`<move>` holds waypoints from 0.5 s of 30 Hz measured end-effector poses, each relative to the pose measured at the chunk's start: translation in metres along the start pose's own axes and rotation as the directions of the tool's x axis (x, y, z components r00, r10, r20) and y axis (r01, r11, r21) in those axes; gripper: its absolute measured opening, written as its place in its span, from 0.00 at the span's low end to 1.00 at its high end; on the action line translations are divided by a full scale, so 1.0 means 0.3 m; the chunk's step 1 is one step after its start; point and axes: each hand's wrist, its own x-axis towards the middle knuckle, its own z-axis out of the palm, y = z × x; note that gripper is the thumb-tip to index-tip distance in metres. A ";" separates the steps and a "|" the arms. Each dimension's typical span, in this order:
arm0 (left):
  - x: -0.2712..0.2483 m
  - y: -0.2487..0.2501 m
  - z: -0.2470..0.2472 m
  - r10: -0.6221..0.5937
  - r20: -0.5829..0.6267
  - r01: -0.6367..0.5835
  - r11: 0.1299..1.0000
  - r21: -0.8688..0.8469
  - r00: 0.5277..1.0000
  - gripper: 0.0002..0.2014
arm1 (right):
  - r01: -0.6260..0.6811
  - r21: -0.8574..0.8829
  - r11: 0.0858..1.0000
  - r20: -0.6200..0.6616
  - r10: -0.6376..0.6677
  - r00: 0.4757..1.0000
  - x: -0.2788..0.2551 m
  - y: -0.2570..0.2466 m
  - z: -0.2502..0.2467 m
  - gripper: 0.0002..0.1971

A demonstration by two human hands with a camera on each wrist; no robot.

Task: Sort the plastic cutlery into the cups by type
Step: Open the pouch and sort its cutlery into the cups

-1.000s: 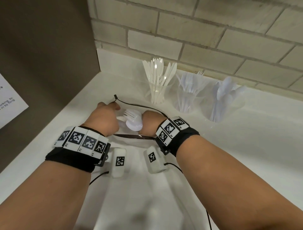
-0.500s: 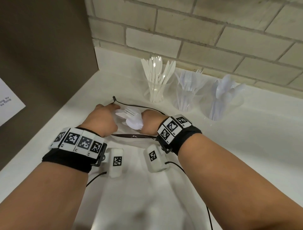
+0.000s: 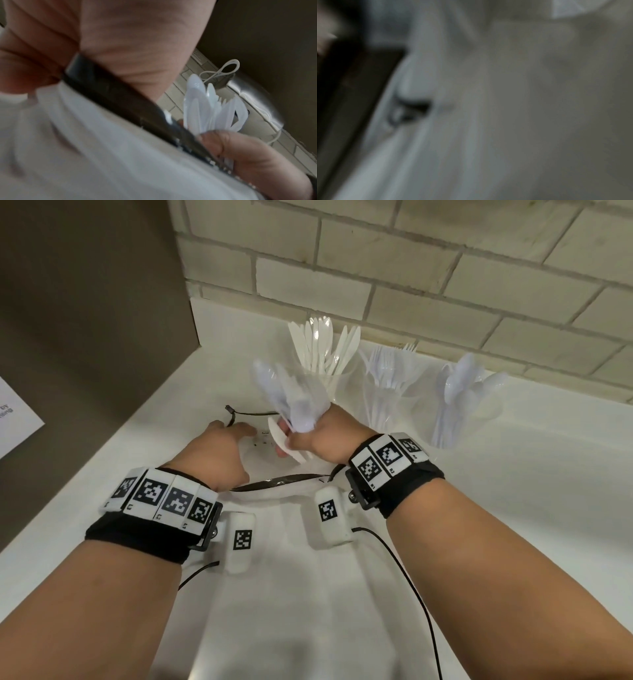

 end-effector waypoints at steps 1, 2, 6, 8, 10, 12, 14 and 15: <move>-0.005 0.005 0.001 -0.004 0.001 0.004 1.000 0.018 1.000 0.37 | 0.017 0.104 0.994 -0.051 -0.011 0.999 -0.014 -0.008 -0.007 0.09; -0.012 0.011 0.001 -0.009 0.000 0.009 0.999 0.041 1.000 0.36 | 0.048 0.210 0.977 -0.104 -0.027 0.994 -0.031 -0.021 -0.015 0.06; -0.021 0.011 -0.009 -0.039 -0.019 0.041 0.995 0.092 0.999 0.35 | 0.250 0.577 0.777 -0.315 -0.070 0.947 -0.069 -0.084 -0.043 0.04; -0.023 -0.004 -0.036 -0.097 -0.065 0.102 0.993 0.067 0.993 0.34 | 0.346 0.694 0.631 -0.411 -0.048 0.910 -0.080 -0.121 -0.073 0.06; -0.025 -0.026 -0.080 -0.174 -0.136 0.180 0.983 0.032 0.975 0.33 | 0.442 0.709 0.550 -0.498 -0.053 0.865 -0.092 -0.145 -0.115 0.08; -0.030 -0.043 -0.133 -0.259 -0.197 0.265 0.964 0.005 0.946 0.30 | 0.503 0.712 0.490 -0.553 -0.050 0.831 -0.107 -0.153 -0.153 0.06; -0.038 -0.060 -0.182 -0.355 -0.207 0.356 0.934 -0.033 0.912 0.26 | 0.509 0.710 0.487 -0.576 -0.016 0.817 -0.110 -0.141 -0.174 0.04; -0.048 -0.066 -0.200 -0.386 -0.210 0.382 0.922 -0.058 0.898 0.23 | 0.500 0.707 0.499 -0.580 0.005 0.815 -0.109 -0.130 -0.177 0.04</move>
